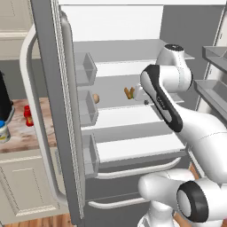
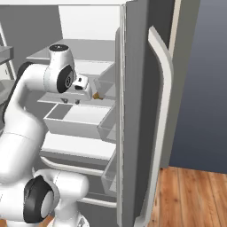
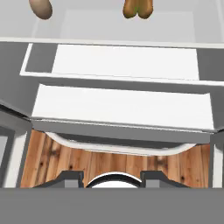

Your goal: Place the ketchup and mayonnaise from the counter to the top shelf of the fridge. If the existing items in the fridge are on the top shelf, move them to other shelves.

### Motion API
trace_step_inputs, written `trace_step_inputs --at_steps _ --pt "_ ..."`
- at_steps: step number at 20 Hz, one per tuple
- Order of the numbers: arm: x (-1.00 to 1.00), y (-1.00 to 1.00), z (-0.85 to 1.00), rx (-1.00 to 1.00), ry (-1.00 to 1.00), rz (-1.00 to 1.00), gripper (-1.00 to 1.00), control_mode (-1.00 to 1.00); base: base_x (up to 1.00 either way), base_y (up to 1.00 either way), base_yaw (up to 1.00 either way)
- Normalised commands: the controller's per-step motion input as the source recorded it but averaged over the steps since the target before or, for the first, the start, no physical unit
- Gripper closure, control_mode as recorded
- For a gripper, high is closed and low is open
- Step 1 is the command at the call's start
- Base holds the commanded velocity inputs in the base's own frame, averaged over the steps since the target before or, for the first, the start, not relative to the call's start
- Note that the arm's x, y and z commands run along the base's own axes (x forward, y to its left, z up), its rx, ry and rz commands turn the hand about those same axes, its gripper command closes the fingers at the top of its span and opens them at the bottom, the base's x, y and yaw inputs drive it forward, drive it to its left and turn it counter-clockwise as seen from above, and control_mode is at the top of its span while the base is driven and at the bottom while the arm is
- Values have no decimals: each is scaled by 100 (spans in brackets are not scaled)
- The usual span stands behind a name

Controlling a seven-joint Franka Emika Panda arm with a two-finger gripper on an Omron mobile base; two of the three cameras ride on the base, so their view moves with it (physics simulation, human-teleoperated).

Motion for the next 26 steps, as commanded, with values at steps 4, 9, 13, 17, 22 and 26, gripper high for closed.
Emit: trace_step_inputs --at_steps 4,9,13,17,22,26 --pt "-47 0 0 0 0 3 -100 -100 0 0 0" --pt "-99 0 0 0 -3 9 -100 -100 0 0 0" --pt "-100 0 0 0 -6 14 -100 -100 0 0 0" --pt "-94 0 0 0 -8 15 -100 -100 0 0 0" --pt "-55 0 0 0 -9 10 -100 -100 0 0 0" --pt "-4 0 0 0 -2 0 -100 -100 0 0 0"
